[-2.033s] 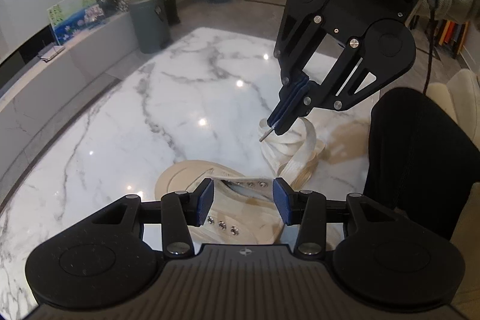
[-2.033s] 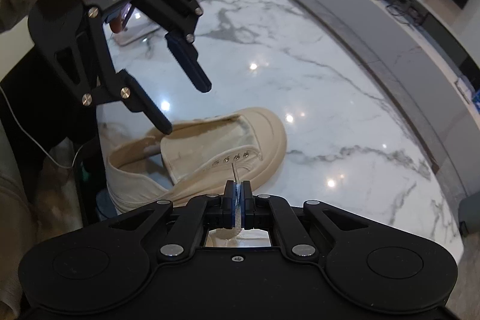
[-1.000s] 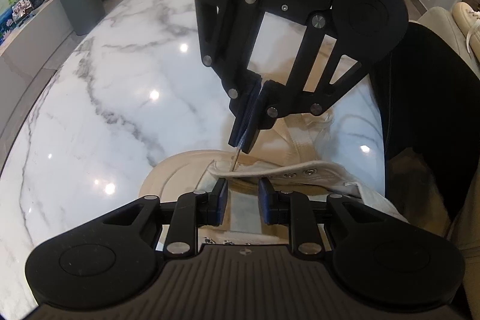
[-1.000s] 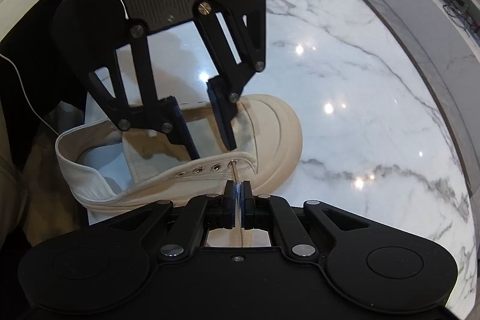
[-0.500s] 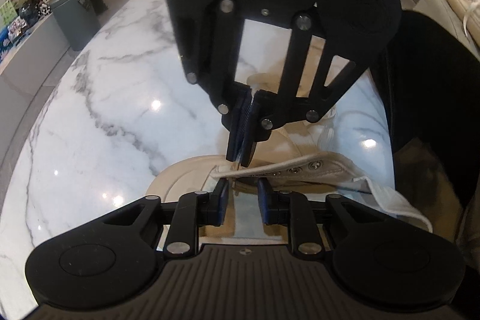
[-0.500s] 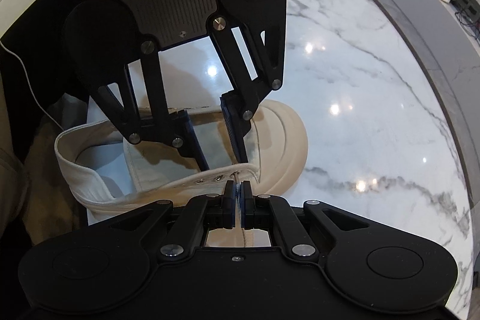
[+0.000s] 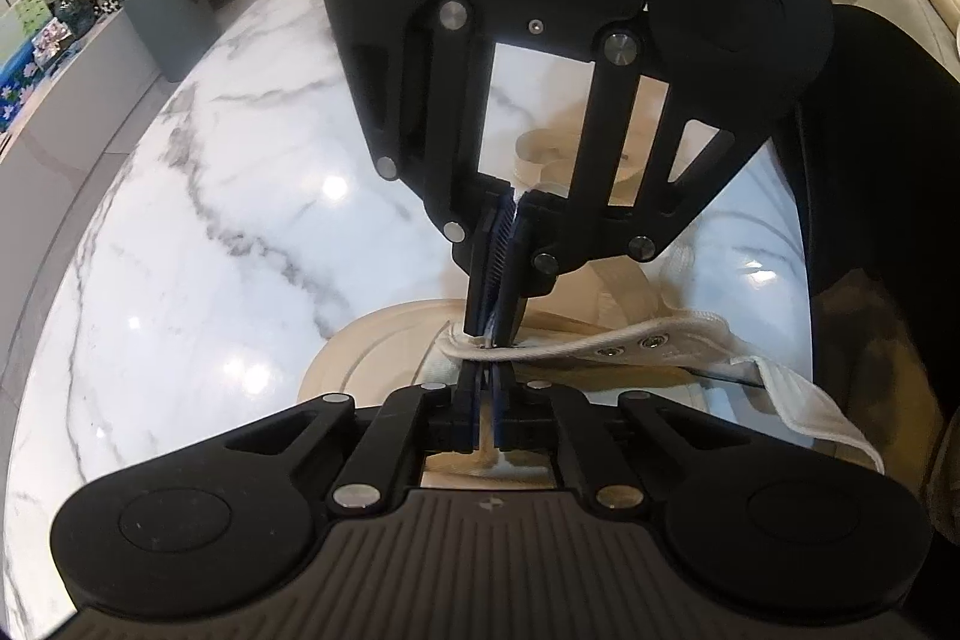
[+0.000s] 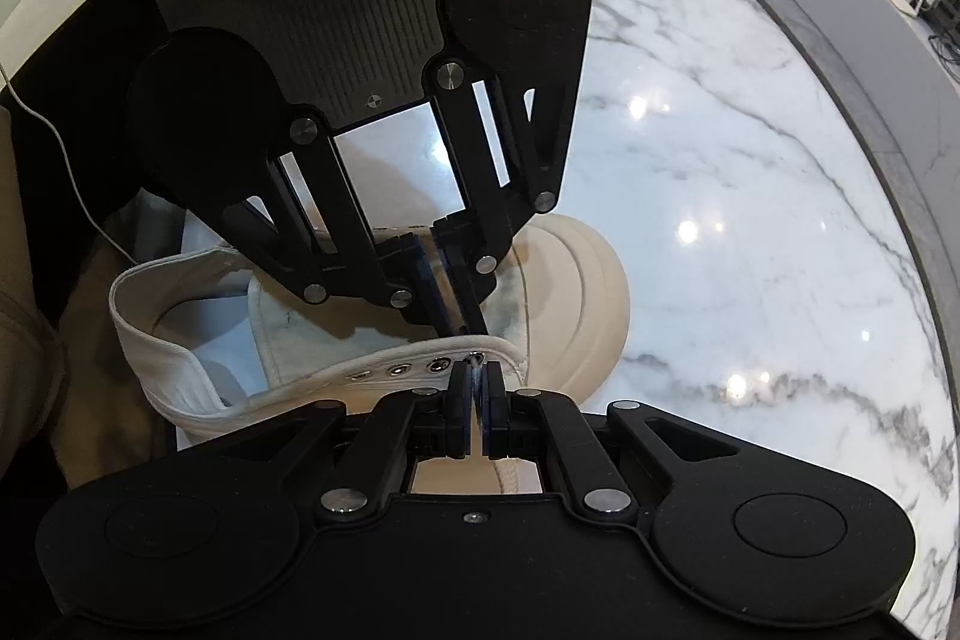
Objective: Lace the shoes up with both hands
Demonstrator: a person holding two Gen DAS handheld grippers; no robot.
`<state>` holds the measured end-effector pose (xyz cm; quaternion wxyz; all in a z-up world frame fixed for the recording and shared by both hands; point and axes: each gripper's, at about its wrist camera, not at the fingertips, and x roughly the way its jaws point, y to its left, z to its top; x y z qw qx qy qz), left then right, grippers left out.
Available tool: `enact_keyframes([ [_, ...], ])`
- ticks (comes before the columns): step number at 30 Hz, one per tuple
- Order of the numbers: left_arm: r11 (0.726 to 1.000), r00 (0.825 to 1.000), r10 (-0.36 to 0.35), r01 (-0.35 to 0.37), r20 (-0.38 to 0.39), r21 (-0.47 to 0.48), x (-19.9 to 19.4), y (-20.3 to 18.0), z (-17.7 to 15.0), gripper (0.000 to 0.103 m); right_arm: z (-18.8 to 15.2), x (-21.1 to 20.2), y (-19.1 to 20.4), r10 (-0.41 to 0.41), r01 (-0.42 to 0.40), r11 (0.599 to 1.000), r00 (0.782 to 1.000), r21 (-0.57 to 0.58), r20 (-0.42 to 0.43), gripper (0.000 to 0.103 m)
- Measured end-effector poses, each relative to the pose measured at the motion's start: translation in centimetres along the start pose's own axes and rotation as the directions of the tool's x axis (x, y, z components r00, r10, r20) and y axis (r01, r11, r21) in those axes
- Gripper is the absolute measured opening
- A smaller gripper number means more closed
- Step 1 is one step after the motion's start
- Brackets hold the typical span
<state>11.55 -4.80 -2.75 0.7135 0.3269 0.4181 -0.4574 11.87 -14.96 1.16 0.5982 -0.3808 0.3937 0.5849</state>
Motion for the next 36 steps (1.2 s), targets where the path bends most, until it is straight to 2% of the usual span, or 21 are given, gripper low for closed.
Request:
enact_keyframes([
  [3, 1.000, 1.000, 0.013, -0.013, 0.005, -0.016, -0.5, -0.2, 0.0, 0.002, -0.3, -0.5, 0.3, -0.013, 0.013, 1.000, 1.000, 0.007, 0.000, 0.003],
  [5, 1.000, 1.000, 0.027, -0.027, 0.001, -0.011, -0.8, -0.4, 0.0, 0.002, -0.5, -1.0, 0.5, -0.021, 0.021, 1.000, 1.000, 0.011, 0.002, 0.007],
  [13, 0.998, 0.998, 0.063, -0.063, -0.007, 0.013, -2.6, -1.1, 0.0, 0.002, -0.8, -4.5, 1.7, -0.038, 0.036, 0.999, 0.997, 0.038, 0.060, 0.008],
  [19, 0.996, 0.996, 0.087, -0.086, -0.018, 0.024, -4.2, -1.7, -0.6, 0.002, -0.2, -4.4, 3.2, -0.052, 0.054, 0.998, 0.997, -0.039, 0.048, 0.008],
  [27, 0.995, 0.996, 0.094, -0.094, -0.007, -0.011, -5.2, -1.6, -1.4, 0.002, -0.1, -3.9, 3.9, -0.032, 0.036, 0.997, 0.998, -0.075, 0.053, 0.008],
  [30, 0.996, 0.997, 0.081, -0.081, 0.002, -0.041, -5.1, -1.5, -1.8, 0.002, -0.2, -4.3, 3.9, -0.021, 0.025, 0.998, 0.998, -0.057, 0.065, 0.003],
  [36, 0.992, 0.997, 0.076, -0.075, 0.009, -0.099, -5.5, -1.0, -2.5, 0.002, -0.9, -4.1, 3.9, -0.020, 0.020, 1.000, 1.000, -0.021, 0.013, 0.002],
])
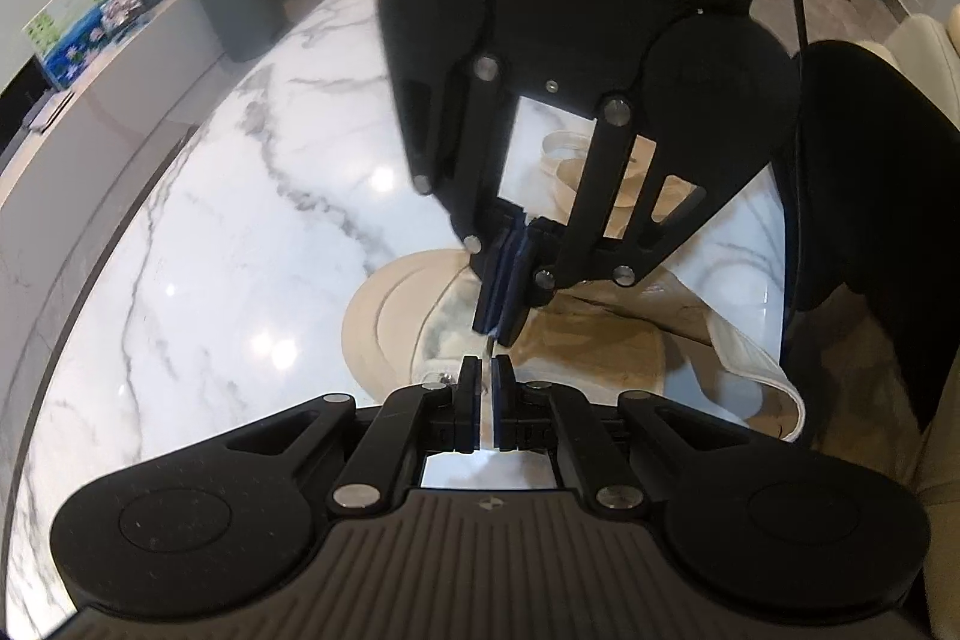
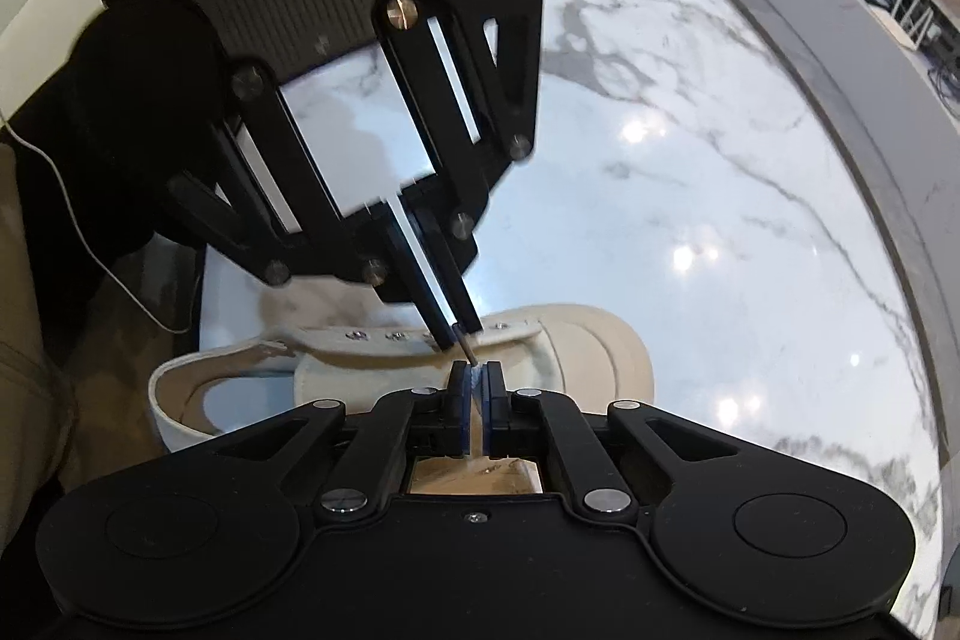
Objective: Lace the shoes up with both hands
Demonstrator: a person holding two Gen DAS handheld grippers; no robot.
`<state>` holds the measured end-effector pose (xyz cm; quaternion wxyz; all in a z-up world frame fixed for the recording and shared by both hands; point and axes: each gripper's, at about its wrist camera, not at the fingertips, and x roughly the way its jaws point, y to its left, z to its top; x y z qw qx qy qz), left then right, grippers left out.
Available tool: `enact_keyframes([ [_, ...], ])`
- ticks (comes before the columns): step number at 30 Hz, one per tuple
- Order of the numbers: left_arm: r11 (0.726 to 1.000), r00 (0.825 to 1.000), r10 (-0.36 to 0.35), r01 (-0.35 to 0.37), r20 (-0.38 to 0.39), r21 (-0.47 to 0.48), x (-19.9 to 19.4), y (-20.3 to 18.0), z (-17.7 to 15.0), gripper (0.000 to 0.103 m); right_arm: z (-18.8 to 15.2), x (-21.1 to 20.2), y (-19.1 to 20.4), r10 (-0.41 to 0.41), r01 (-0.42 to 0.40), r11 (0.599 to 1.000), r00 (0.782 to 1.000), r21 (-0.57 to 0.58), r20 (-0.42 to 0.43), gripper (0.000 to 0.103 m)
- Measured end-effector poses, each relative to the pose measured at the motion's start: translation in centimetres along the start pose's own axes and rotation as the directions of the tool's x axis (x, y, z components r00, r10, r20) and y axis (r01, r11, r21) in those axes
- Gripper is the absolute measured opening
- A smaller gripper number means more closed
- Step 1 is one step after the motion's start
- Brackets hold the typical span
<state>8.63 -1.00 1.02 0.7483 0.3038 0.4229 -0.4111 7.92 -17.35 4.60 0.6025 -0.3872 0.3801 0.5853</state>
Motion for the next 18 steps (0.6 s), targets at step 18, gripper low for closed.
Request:
enact_keyframes([
  [18, 1.000, 1.000, 0.015, -0.015, -0.010, -0.027, 1.0, 2.0, -1.2, 0.004, 5.0, 5.8, -3.5, -0.010, 0.013, 1.000, 0.994, 0.027, -0.111, 0.002],
])
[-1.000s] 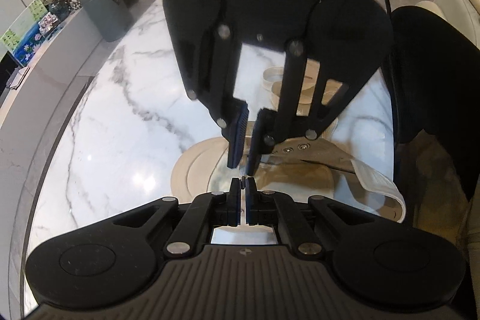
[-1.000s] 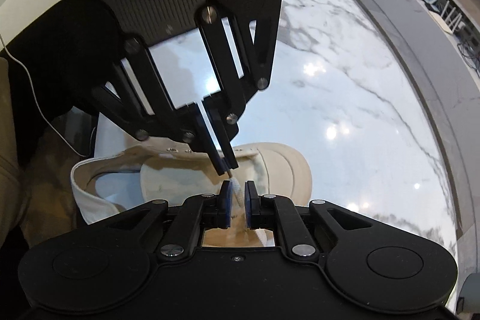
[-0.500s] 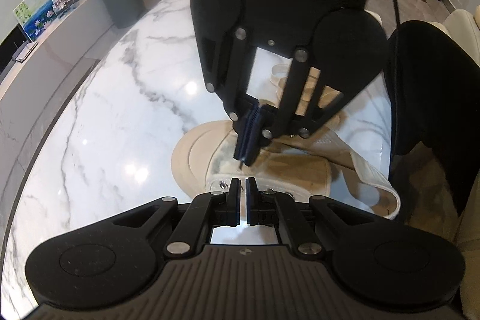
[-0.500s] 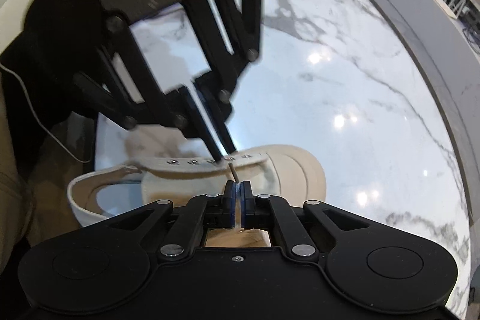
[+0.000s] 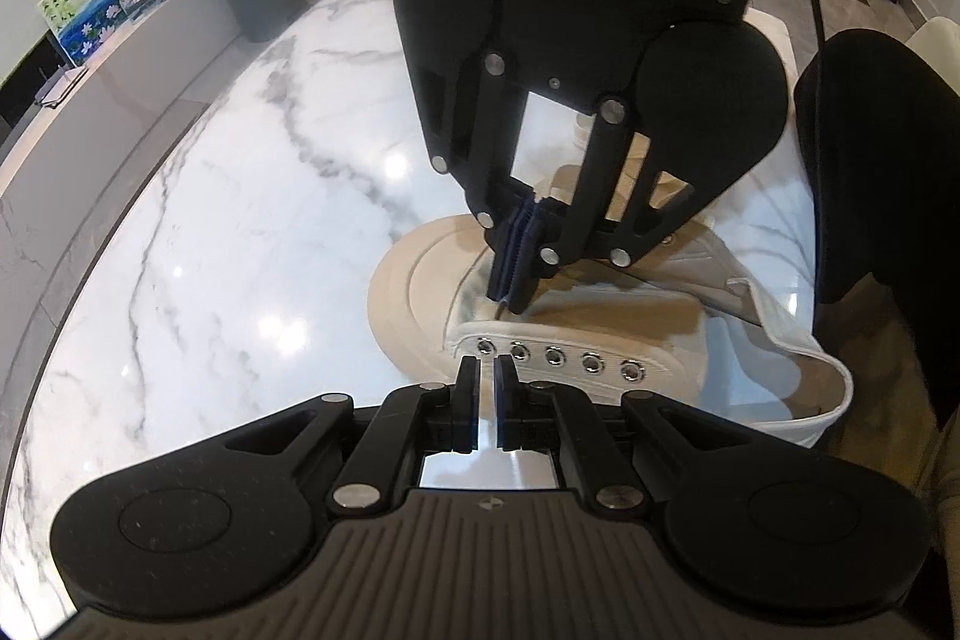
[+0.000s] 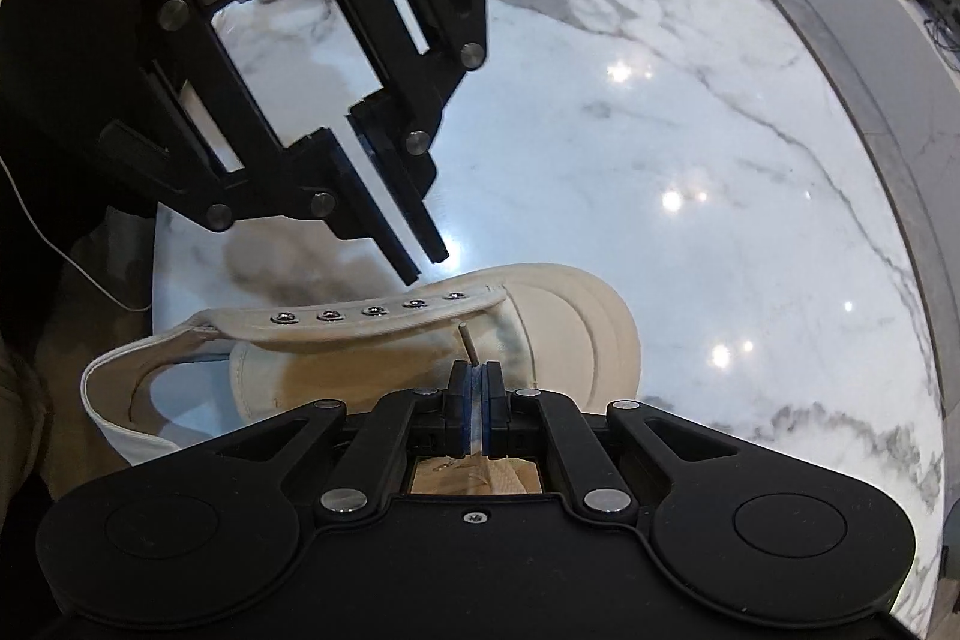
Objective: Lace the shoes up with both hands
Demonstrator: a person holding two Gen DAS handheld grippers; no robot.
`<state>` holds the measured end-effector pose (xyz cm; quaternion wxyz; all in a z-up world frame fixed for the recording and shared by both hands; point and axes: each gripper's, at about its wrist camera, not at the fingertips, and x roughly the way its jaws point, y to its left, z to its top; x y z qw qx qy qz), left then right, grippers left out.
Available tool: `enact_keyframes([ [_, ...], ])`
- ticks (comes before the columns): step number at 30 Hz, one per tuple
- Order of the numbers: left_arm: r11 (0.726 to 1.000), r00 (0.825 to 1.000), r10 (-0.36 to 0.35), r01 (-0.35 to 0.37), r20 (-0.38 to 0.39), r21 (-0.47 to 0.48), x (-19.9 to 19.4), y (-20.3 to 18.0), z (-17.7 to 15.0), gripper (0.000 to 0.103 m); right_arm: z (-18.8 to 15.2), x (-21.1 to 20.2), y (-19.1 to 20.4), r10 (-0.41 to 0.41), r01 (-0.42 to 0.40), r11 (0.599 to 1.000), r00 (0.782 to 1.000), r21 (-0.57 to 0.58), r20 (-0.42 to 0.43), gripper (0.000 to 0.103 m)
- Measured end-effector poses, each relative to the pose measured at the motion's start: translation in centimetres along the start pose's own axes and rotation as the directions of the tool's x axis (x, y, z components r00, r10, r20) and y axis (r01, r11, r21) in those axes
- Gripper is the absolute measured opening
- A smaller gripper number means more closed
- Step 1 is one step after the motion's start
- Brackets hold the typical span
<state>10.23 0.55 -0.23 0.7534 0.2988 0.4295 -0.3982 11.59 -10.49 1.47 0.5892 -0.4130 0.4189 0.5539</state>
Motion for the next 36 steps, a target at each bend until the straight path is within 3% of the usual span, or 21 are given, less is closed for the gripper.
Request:
enact_keyframes([
  [5, 1.000, 1.000, -0.019, 0.019, 0.017, -0.006, -0.1, 0.2, -0.4, 0.004, 2.4, 4.2, -1.1, 0.004, -0.005, 1.000, 1.000, -0.020, -0.030, 0.002],
  [24, 0.998, 0.998, -0.045, 0.047, 0.051, -0.031, -0.8, 0.3, -1.2, 0.005, 3.5, 4.8, -1.4, -0.002, -0.002, 0.999, 0.997, -0.045, -0.074, 0.002],
  [36, 1.000, 0.999, -0.028, 0.028, 0.044, 0.004, -1.2, -0.5, -1.9, 0.011, 4.6, 4.6, -1.5, 0.015, -0.016, 0.999, 0.999, -0.029, -0.034, 0.002],
])
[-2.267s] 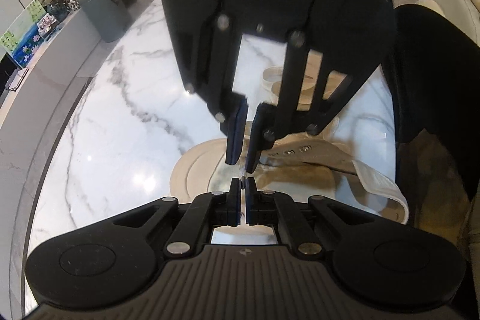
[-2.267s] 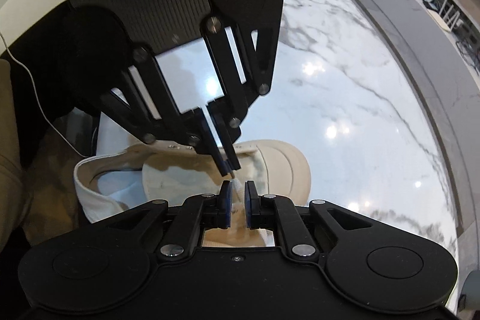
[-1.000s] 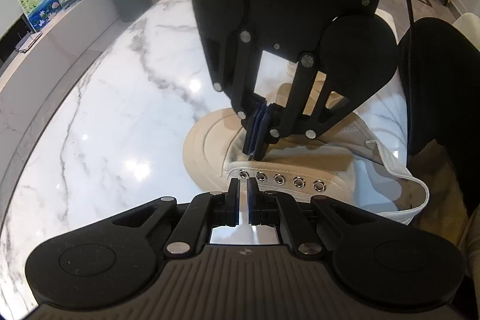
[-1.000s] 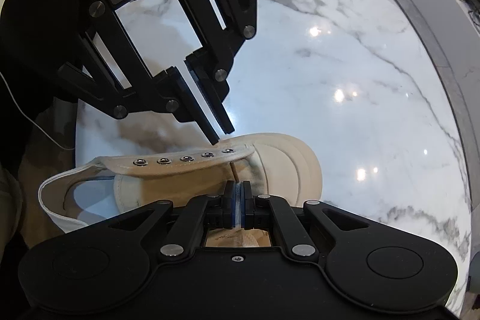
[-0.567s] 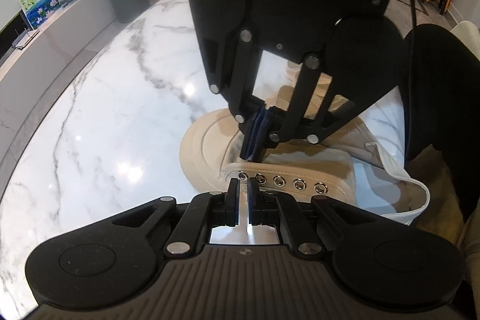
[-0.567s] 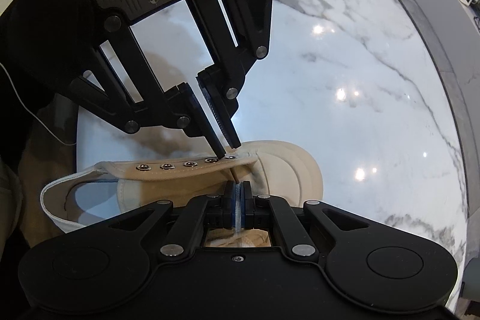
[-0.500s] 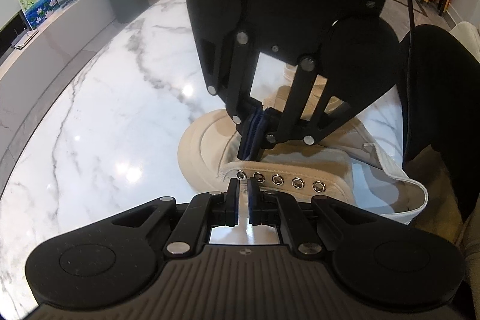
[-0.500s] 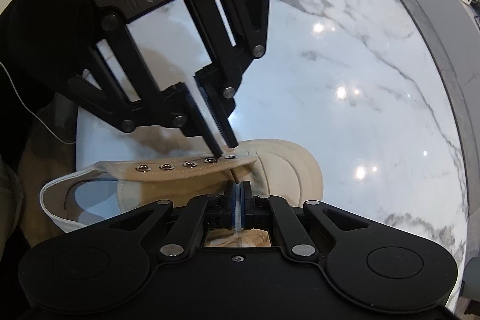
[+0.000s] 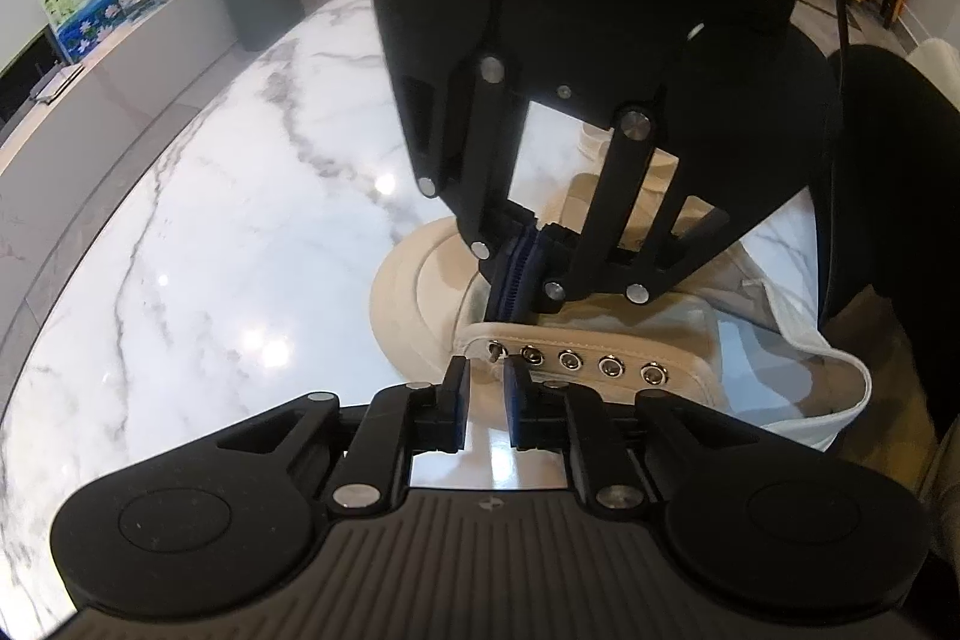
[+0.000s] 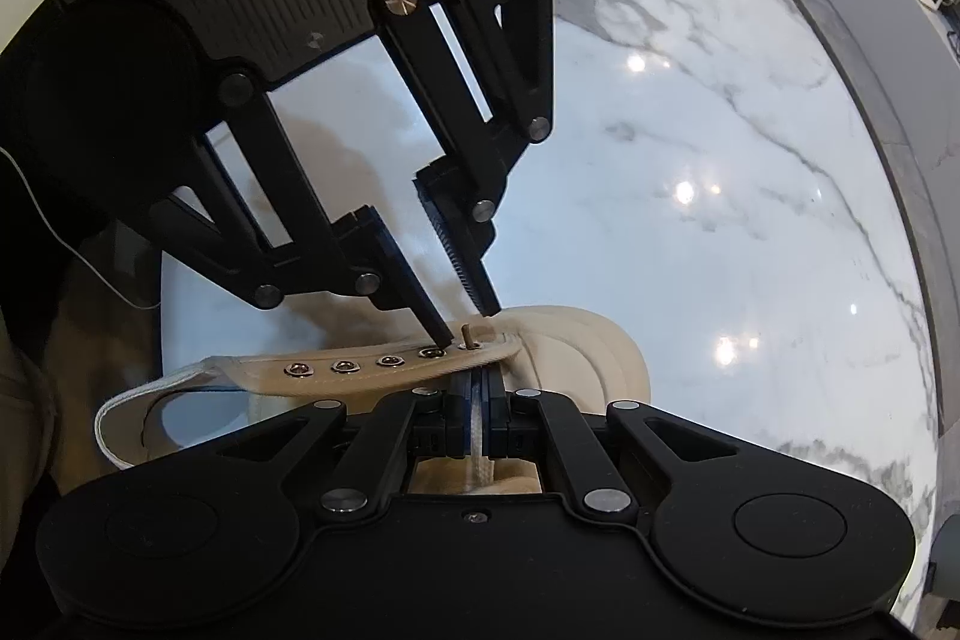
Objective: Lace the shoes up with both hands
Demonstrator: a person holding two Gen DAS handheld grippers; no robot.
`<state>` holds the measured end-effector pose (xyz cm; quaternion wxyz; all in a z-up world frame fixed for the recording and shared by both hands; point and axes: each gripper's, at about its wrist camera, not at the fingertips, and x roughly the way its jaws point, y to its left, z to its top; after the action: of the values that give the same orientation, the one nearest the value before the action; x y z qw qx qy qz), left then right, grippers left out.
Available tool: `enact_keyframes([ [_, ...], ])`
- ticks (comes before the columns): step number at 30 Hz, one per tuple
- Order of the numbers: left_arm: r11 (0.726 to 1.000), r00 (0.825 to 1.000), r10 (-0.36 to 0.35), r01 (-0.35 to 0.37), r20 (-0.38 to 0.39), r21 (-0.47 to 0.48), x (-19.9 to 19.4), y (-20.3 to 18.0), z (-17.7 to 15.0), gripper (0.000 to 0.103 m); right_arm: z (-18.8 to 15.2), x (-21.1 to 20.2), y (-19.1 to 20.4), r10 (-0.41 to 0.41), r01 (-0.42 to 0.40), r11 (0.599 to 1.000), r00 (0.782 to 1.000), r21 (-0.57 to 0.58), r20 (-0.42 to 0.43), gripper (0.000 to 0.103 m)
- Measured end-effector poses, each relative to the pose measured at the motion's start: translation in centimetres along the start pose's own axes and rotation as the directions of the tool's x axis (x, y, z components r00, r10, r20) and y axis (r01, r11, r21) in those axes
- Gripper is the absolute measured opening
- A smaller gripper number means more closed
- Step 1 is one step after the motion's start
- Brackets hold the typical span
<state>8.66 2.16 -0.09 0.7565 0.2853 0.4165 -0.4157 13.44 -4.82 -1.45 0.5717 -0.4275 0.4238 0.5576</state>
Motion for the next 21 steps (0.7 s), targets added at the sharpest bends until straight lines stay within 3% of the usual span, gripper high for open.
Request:
enact_keyframes([
  [7, 0.993, 1.000, -0.002, 0.005, -0.030, 0.114, -0.2, -0.9, 0.7, 0.011, 0.2, 0.3, -0.3, 0.007, -0.007, 1.000, 1.000, 0.002, 0.011, 0.002],
  [15, 0.977, 0.999, -0.006, 0.017, -0.053, 0.211, -0.1, -2.1, 1.0, 0.002, -0.3, 0.2, -0.5, 0.011, -0.011, 1.000, 0.999, 0.004, 0.040, 0.002],
  [21, 0.981, 0.997, 0.051, -0.039, -0.059, 0.192, -0.3, -3.6, 0.2, 0.002, -1.1, -0.1, -0.6, 0.006, -0.008, 1.000, 0.997, 0.025, 0.079, 0.003],
])
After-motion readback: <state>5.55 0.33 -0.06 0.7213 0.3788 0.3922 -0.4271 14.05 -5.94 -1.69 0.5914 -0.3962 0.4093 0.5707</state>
